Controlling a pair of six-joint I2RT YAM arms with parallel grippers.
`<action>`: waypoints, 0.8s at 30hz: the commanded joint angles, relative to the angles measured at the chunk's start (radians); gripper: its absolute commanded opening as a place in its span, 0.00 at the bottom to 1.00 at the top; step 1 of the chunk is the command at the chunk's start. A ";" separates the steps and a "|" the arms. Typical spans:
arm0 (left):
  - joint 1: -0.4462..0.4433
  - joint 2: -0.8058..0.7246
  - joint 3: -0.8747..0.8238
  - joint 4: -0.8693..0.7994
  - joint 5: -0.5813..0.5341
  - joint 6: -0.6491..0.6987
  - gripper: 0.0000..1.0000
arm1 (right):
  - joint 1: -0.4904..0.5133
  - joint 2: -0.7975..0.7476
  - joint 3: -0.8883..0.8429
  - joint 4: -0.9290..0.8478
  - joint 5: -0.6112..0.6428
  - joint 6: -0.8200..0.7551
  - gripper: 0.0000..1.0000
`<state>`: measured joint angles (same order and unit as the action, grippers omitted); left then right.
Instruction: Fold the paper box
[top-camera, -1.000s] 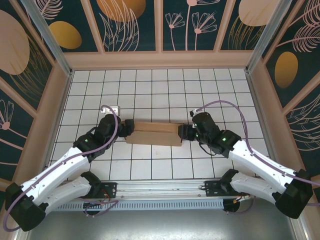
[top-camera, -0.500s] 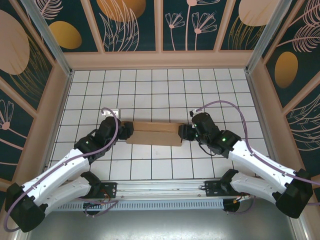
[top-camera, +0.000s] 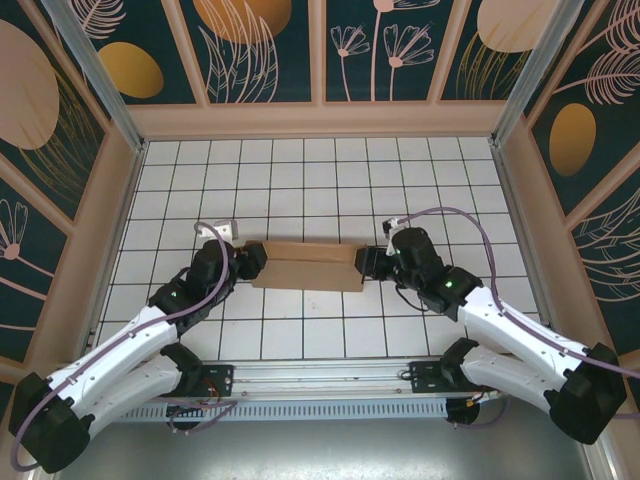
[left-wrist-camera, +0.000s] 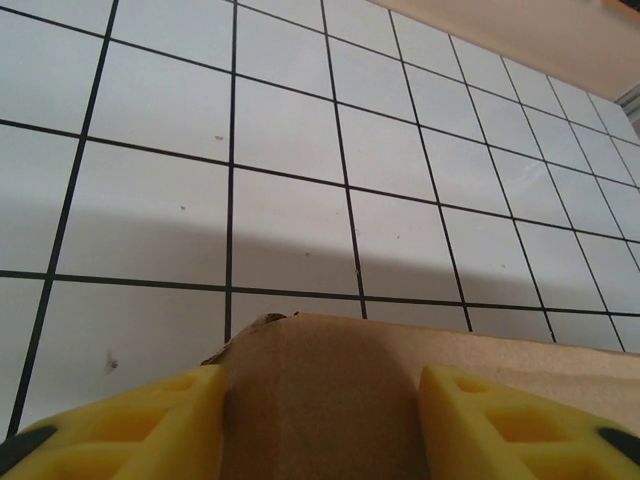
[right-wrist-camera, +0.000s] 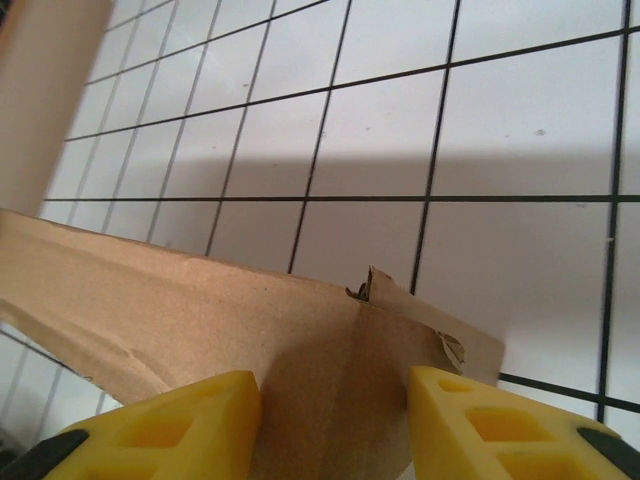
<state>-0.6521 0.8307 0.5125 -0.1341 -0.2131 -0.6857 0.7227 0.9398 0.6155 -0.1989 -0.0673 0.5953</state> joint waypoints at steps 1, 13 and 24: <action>-0.015 -0.024 -0.043 0.087 0.187 -0.046 0.48 | -0.022 0.020 -0.063 0.117 -0.246 0.074 0.42; -0.013 -0.095 -0.104 0.377 0.265 -0.165 0.30 | -0.043 0.068 0.023 0.204 -0.336 0.077 0.38; -0.014 0.030 -0.034 0.528 0.184 -0.145 0.29 | -0.063 0.199 0.213 0.172 -0.301 -0.018 0.37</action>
<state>-0.6186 0.8112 0.4187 0.2123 -0.2661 -0.8021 0.6228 1.1114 0.7410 -0.1703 -0.1799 0.6159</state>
